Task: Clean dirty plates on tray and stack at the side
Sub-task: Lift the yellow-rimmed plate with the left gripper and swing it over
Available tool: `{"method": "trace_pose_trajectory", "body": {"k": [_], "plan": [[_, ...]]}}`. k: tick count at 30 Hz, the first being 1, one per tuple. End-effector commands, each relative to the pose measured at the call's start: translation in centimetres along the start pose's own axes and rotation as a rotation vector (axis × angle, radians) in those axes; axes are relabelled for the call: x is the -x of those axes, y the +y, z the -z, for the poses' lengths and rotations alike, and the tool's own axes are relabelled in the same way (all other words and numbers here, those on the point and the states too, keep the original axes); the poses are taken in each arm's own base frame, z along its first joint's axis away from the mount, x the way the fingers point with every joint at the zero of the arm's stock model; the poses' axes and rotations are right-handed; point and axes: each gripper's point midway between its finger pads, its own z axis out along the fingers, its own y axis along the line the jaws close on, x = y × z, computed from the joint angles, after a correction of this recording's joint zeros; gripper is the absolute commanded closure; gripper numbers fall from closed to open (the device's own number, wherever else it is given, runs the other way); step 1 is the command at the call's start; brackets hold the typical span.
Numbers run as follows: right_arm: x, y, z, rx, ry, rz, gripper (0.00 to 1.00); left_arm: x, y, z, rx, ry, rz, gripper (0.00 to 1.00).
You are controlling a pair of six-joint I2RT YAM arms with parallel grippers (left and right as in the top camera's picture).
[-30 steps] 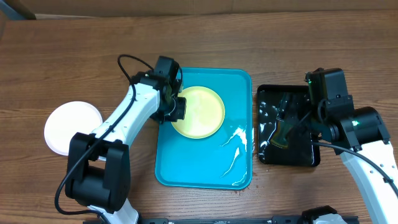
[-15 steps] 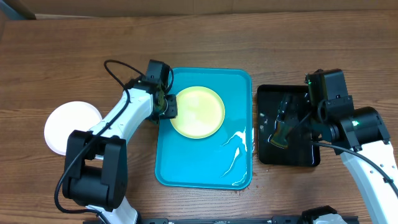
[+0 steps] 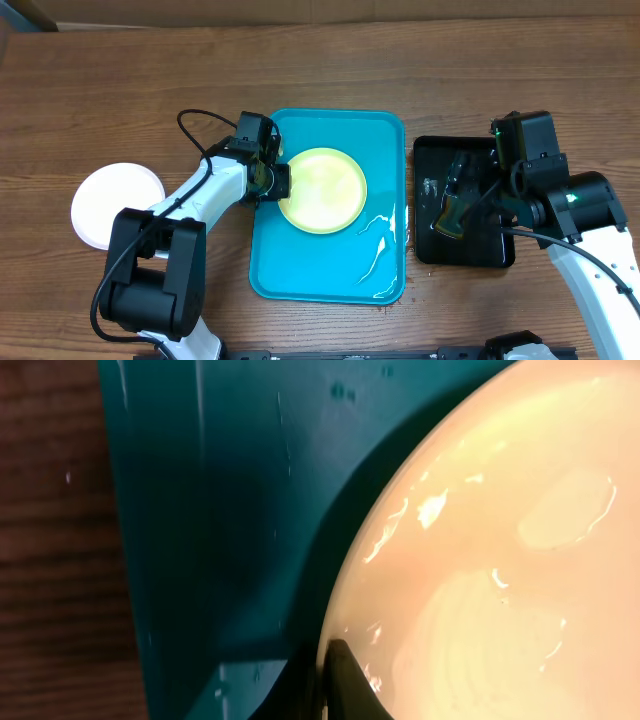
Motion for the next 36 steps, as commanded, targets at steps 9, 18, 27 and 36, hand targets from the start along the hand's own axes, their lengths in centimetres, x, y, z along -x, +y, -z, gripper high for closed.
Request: {"method": "trace_pose_trajectory", "body": {"k": [9, 18, 27, 36], "plan": [[0.8, 0.2, 0.9, 0.016, -0.034, -0.001, 0.23, 1.5, 0.8, 6.9, -0.009, -0.050, -0.001, 0.96], [0.8, 0.2, 0.9, 0.016, -0.034, -0.001, 0.23, 1.1, 3.9, 11.6, -0.025, -0.106, 0.050, 0.96], [0.4, 0.0, 0.8, 0.007, -0.016, -0.009, 0.22, 2.3, -0.3, 12.1, -0.050, -0.156, -0.021, 0.96], [1.0, -2.2, 0.9, -0.010, -0.008, -0.147, 0.02, 6.5, -10.5, 16.7, -0.018, -0.382, -0.176, 0.96]]}}
